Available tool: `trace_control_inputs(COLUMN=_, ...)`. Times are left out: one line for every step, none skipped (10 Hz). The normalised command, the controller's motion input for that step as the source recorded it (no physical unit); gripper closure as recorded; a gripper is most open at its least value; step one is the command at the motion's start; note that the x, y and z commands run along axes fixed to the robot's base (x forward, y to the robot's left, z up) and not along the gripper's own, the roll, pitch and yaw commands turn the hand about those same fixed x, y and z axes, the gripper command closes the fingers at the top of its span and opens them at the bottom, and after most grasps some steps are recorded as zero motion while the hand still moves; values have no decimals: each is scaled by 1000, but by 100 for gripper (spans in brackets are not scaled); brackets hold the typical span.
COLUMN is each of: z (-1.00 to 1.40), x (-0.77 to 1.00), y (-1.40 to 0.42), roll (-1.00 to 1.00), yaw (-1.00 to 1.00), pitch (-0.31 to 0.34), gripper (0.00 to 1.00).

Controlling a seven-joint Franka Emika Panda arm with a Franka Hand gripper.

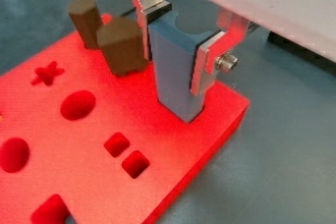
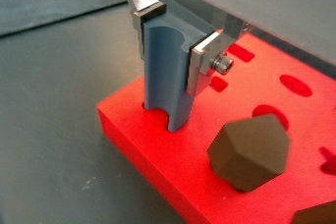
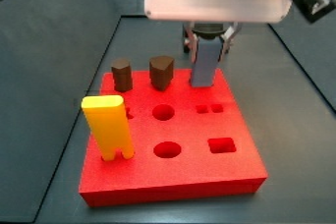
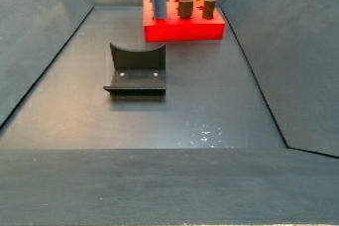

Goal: Pick up the arch object. Move up. Move to above the board. Insert the arch object.
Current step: Insert the arch object.

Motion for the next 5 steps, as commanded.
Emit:
trace_control_inputs(z=-503, x=0, y=-29, roll=0, yaw=0, pitch=-46, gripper=100)
trace_control_inputs(z=-446, x=0, y=0, roll=0, yaw=0, pitch=-36, gripper=100)
trace_control_inputs(z=-294, x=-60, y=-11, roll=0, yaw=0, pitch=-36, gripper=100)
trace_control_inputs(z=-43, x=-29, y=0, roll=-59, yaw=3, pitch=-123, gripper=100)
trace_control_inputs(z=0, x=0, y=0, roll=-1, yaw=0, pitch=-7, gripper=100)
